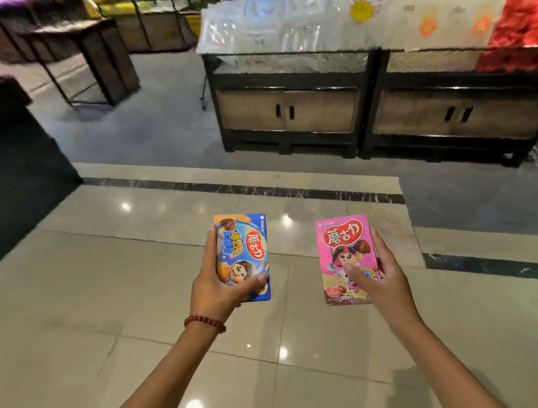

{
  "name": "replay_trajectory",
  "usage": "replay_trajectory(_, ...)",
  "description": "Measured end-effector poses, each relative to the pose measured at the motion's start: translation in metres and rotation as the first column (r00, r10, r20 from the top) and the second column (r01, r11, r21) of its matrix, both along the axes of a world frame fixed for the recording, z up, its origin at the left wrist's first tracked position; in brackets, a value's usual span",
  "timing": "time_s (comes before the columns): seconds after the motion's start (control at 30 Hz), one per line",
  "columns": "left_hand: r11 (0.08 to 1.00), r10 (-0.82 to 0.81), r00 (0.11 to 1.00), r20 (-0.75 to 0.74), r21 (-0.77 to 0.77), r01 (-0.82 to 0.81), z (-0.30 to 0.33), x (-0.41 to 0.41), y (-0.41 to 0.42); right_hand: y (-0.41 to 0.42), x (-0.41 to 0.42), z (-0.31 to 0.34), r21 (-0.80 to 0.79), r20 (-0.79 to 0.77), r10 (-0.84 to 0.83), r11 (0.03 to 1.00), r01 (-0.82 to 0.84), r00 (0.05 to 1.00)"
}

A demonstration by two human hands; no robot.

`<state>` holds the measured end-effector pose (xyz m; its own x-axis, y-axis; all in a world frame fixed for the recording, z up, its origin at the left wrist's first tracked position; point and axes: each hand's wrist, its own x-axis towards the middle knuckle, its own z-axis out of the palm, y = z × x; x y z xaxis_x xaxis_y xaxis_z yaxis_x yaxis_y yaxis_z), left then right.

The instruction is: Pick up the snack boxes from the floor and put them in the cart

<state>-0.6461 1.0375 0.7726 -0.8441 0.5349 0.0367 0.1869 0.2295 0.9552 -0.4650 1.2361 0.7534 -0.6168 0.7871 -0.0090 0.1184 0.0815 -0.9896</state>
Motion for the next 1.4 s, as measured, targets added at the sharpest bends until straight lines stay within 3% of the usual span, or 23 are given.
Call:
replay_trajectory(0.2, 0.908, 0.415, 0.909, -0.026, 0.075, -0.412, 0.041, -0.034, -0.155, -0.094, -0.108, 0.034, 0.006, -0.092, 0.348, 0.937, -0.349, 0.933)
replay_trajectory(0.5, 0.630, 0.774, 0.630, -0.070, 0.190, -0.753, 0.093, -0.040, -0.393, -0.316, -0.244, 0.085, 0.107, -0.086, 0.726, 0.687, -0.718, 0.682)
replay_trajectory(0.73, 0.473, 0.881, 0.455, -0.127, 0.222, -0.853, 0.095, -0.018, -0.561, -0.505, -0.289, 0.085, 0.075, -0.108, 0.864, 0.500, -0.863, 0.492)
replay_trajectory(0.9, 0.344, 0.938, 0.343, -0.046, 0.241, -0.908, 0.074, -0.001, -0.675, -0.642, -0.307, 0.073, 0.041, -0.123, 0.915, 0.392, -0.919, 0.385)
replay_trajectory(1.1, 0.173, 0.984, 0.178, 0.011, 0.184, -0.968, 0.045, 0.010, -0.755, -0.757, -0.314, 0.043, 0.003, -0.070, 0.969, 0.236, -0.972, 0.235)
replay_trajectory(1.4, 0.110, 0.991, 0.109, 0.071, -0.013, -0.994, -0.024, -0.015, -0.828, -0.859, -0.358, -0.021, -0.078, 0.059, 0.997, 0.060, -0.995, 0.055)
